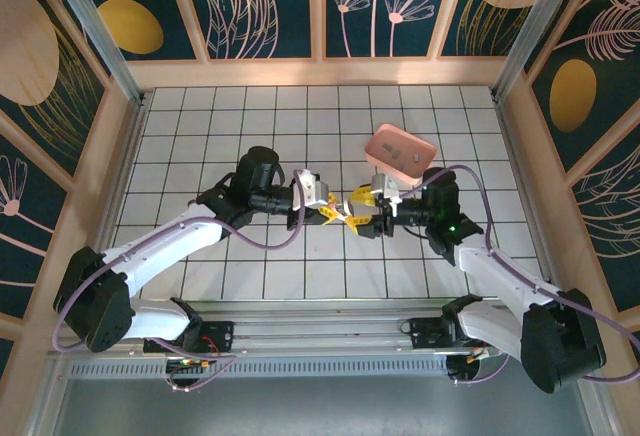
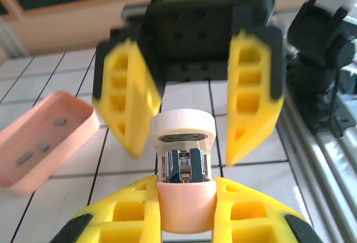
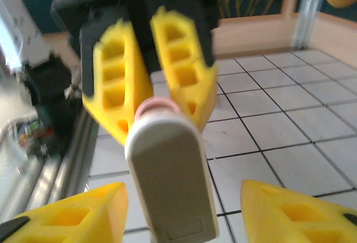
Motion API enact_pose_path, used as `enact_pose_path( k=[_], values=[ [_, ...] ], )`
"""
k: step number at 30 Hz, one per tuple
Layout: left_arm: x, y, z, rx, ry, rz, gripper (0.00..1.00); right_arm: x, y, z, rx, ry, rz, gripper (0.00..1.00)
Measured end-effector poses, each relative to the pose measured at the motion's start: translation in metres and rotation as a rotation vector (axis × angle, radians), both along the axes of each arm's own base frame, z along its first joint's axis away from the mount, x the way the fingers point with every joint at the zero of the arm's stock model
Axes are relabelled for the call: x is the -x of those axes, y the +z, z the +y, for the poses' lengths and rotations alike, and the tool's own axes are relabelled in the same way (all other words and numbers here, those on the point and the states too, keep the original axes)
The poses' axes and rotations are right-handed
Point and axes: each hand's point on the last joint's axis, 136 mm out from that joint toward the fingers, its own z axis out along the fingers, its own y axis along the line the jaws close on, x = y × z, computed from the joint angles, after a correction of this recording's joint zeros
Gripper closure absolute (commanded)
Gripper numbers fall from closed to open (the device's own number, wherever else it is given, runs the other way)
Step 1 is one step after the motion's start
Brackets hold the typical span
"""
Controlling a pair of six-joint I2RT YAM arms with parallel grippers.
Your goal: Load the staples into the stapler
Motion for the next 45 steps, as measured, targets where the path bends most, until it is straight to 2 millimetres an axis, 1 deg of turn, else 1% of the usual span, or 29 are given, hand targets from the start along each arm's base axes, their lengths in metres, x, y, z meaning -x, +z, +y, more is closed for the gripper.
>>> enact_pose_path(
  k=[3, 7, 9, 13, 16, 20, 25, 30, 34, 39, 41, 42, 45],
  values=[
    [-0.013, -0.016, 0.008, -0.081, 0.079, -0.027, 0.99, -0.008, -0.002, -0.004, -0.038, -0.097, 0.142, 0.36],
    [-0.026, -0.034, 0.021, -0.185, 0.159, -0.064, 1.00, -0.026, -0.005, -0.008, -0.085, -0.244, 0.366, 0.32],
    [-0.030, -0.043, 0.025, -0.226, 0.182, -0.070, 1.00, -0.028, -0.010, -0.005, -0.086, -0.285, 0.452, 0.30],
    [-0.035, -0.062, 0.030, -0.292, 0.201, -0.060, 1.00, -0.023, -0.019, 0.009, -0.071, -0.308, 0.561, 0.28],
    [-0.036, -0.070, 0.031, -0.314, 0.201, -0.049, 1.00, -0.027, -0.026, 0.016, -0.052, -0.327, 0.619, 0.28],
    [-0.036, -0.070, 0.031, -0.315, 0.199, -0.051, 1.00, -0.038, -0.038, 0.021, -0.028, -0.358, 0.674, 0.28],
    [-0.035, -0.070, 0.031, -0.314, 0.198, -0.050, 1.00, -0.045, -0.046, 0.026, -0.011, -0.368, 0.714, 0.29],
    [-0.034, -0.069, 0.030, -0.309, 0.191, -0.048, 1.00, -0.047, -0.052, 0.027, 0.002, -0.374, 0.732, 0.34],
    [-0.033, -0.069, 0.029, -0.304, 0.184, -0.045, 1.00, -0.049, -0.062, 0.028, 0.027, -0.382, 0.759, 0.37],
    [-0.034, -0.069, 0.030, -0.307, 0.188, -0.044, 1.00, -0.050, -0.063, 0.029, 0.028, -0.383, 0.768, 0.42],
    [-0.034, -0.069, 0.030, -0.305, 0.187, -0.044, 1.00, -0.054, -0.064, 0.026, 0.024, -0.398, 0.773, 0.43],
    [-0.033, -0.068, 0.029, -0.301, 0.184, -0.045, 1.00, -0.058, -0.066, 0.021, 0.020, -0.419, 0.781, 0.43],
    [-0.033, -0.067, 0.030, -0.300, 0.184, -0.045, 1.00, -0.068, -0.083, 0.004, 0.021, -0.487, 0.819, 0.44]
  ],
)
